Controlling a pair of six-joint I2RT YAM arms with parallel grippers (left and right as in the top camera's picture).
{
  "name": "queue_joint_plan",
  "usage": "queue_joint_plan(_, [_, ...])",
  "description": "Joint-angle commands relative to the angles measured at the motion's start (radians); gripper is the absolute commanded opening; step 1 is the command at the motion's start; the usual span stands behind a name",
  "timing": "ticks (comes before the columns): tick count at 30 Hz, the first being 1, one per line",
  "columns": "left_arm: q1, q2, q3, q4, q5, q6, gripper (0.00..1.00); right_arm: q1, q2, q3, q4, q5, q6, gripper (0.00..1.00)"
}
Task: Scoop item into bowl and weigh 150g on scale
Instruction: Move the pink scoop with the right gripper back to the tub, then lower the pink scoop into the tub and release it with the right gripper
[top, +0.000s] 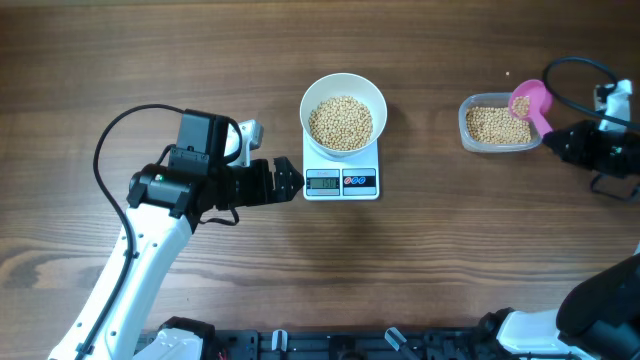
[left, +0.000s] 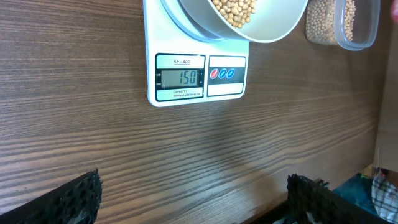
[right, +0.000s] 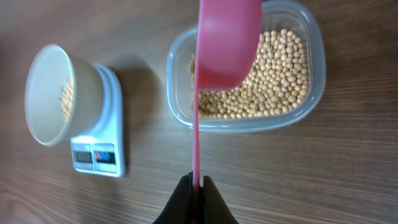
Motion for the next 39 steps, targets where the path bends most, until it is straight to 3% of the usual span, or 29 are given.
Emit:
queue_joint_plan(1, [0.004, 0.006, 0.001, 0.002, -0.01, 0.02, 1.0, 0.067, -0.03, 0.011, -0.011, 0.177, -0.081, 0.04])
queue_joint_plan(7, [0.004, 0.006, 0.001, 0.002, -0.01, 0.019, 1.0, 0.172, -0.03, 0.011, -0.003, 0.361, -0.084, 0.04])
queue_joint_plan(17, [0.004, 0.006, 0.001, 0.002, -0.01, 0.02, 1.0, 0.412, -0.03, 0.011, 0.095, 0.858, -0.079, 0.04])
queue_joint_plan(27, [0.004, 0.006, 0.001, 0.002, -0.01, 0.019, 1.0, 0.422, -0.03, 0.011, 0.128, 0.909, -0.102, 0.04])
queue_joint_plan(39, [0.004, 0.006, 0.001, 0.002, -0.01, 0.02, 1.0, 0.422, -0.03, 0.011, 0.14, 0.796, -0.098, 0.04])
